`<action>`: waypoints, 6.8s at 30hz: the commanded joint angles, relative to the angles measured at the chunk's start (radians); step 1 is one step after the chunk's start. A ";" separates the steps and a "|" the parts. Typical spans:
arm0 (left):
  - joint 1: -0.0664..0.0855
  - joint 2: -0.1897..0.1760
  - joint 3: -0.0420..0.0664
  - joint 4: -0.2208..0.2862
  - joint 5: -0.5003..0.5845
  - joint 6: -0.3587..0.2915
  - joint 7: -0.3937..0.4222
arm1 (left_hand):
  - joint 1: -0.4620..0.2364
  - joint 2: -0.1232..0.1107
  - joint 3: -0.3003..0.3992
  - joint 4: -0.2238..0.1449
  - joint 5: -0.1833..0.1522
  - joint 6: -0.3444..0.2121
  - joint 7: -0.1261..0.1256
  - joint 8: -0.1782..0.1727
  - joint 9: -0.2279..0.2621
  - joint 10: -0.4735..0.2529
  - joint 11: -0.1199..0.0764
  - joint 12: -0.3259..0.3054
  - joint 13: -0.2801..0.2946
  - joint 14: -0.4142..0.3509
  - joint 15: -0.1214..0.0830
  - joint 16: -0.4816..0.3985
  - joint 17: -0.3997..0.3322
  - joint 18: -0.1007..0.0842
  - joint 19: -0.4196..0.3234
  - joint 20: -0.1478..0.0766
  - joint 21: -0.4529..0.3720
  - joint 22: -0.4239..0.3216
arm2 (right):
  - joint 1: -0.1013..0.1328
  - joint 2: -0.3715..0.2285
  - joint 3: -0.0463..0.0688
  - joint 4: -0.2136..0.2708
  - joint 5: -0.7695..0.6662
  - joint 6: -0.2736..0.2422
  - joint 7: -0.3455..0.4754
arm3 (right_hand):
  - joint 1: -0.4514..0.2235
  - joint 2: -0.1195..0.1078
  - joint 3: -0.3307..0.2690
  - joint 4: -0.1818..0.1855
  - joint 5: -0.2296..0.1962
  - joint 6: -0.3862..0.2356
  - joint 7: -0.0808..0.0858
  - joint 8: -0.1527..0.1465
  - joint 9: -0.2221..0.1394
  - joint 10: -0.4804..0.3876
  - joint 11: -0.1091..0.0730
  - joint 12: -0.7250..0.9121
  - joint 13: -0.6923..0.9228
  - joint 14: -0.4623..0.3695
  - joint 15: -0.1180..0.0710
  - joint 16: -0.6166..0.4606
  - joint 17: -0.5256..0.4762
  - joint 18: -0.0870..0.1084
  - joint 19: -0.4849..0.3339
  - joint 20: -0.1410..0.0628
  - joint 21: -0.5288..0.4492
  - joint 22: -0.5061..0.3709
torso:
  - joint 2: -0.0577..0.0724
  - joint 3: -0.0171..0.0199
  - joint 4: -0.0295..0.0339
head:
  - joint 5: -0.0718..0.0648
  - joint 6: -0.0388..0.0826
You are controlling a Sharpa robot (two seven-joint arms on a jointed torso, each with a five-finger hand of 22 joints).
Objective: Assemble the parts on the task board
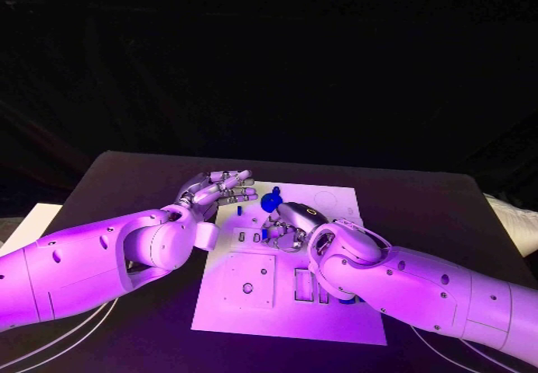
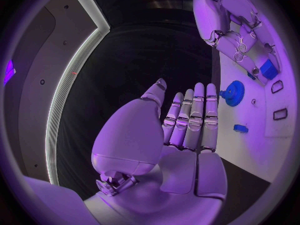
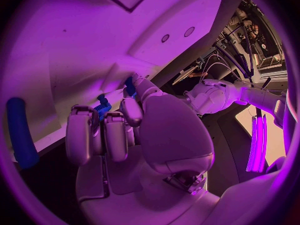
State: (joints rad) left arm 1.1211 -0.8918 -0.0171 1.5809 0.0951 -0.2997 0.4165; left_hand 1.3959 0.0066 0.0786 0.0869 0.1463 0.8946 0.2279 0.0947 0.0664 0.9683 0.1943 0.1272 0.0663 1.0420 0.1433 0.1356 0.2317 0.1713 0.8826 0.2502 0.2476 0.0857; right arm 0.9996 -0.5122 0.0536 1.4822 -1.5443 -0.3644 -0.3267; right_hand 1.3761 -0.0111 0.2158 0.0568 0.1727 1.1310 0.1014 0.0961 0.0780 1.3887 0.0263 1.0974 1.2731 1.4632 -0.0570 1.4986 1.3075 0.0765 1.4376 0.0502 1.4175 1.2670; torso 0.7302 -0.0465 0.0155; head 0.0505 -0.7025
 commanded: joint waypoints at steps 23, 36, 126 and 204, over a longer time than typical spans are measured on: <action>0.000 0.001 0.000 0.004 0.003 0.013 0.012 | 0.004 0.004 0.000 -0.004 -0.003 -0.008 0.025 0.003 0.001 -0.005 0.001 0.006 -0.001 0.008 0.001 -0.004 -0.001 0.012 0.001 0.004 -0.004 -0.002 | -0.003 0.001 -0.002 -0.001 -0.041 0.041 -0.018 | -0.056 -0.054 -0.005 0.014 0.002 -0.064 0.023 -0.035 0.010 -0.053 0.008 -0.148 -0.084 0.072 0.017 -0.035 0.101 -0.013 -0.007 0.012 -0.007 -0.010 | -0.001 0.0004 -0.0002 | 0.000 -0.005; 0.000 0.002 0.000 0.003 0.003 0.015 0.011 | 0.004 0.004 0.001 -0.005 -0.003 -0.008 0.025 0.004 0.001 -0.006 0.001 0.006 -0.002 0.007 0.001 -0.006 -0.002 0.012 0.001 0.004 -0.005 -0.003 | -0.002 0.000 -0.002 -0.001 -0.023 0.001 0.002 | -0.070 -0.084 -0.004 0.024 -0.005 -0.178 0.048 -0.034 -0.008 -0.145 0.032 -0.323 -0.210 0.054 0.037 -0.081 0.044 0.003 -0.048 0.033 -0.055 -0.089 | 0.000 0.0007 0.0001 | -0.003 -0.005; 0.167 0.237 -0.014 -0.191 -1.201 0.522 -1.063 | -0.260 0.022 -0.220 0.205 -0.084 0.083 -0.187 0.482 0.461 0.375 -0.221 1.059 1.022 0.529 -0.227 1.435 1.339 -0.110 0.550 -0.222 1.169 1.186 | 0.097 -0.442 0.067 0.218 0.686 -0.179 0.309 | -0.026 -0.044 -0.167 0.076 -0.013 -0.195 0.046 -0.009 0.009 -0.133 0.030 -0.233 -0.224 0.046 0.036 -0.133 -0.001 0.010 -0.053 0.033 -0.082 -0.127 | -0.031 0.0280 -0.0508 | 0.058 -0.028; 0.159 0.186 -0.014 -0.105 -1.101 0.372 -1.041 | -0.061 -0.154 0.526 0.077 -0.018 0.045 -0.190 0.476 0.601 0.370 -0.228 1.014 1.006 0.529 -0.231 1.435 1.339 -0.108 0.538 -0.225 1.163 1.197 | 0.094 -0.417 0.065 0.189 0.652 -0.133 0.292 | -0.010 -0.031 -0.194 0.073 0.093 -0.186 0.046 -0.016 0.008 -0.152 0.029 -0.265 -0.263 0.047 0.034 -0.150 -0.011 0.017 -0.066 0.029 -0.111 -0.169 | -0.030 0.0256 -0.0304 | 0.041 -0.028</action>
State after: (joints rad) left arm 1.2824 -0.7033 -0.0318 1.4665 -1.0392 0.1543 -0.6407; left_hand 1.3412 -0.1475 0.4521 0.3124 0.1346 0.9354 0.0378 0.5647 0.6655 1.3385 -0.0360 1.1442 1.0733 1.4657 -0.0876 1.5678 1.3079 0.0699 1.4220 0.0250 1.4135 1.2843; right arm 1.0949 -0.9319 0.1190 1.6741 -0.8819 -0.5193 -0.0382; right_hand 1.3595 -0.0435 0.0262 0.1297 0.2633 0.9382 0.1440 0.0807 0.0854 1.2443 0.0565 0.8393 1.0108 1.4666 -0.0180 1.3516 1.2972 0.0766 1.3803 0.0787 1.3110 1.0995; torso 0.7005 -0.0210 -0.0165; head 0.0909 -0.7323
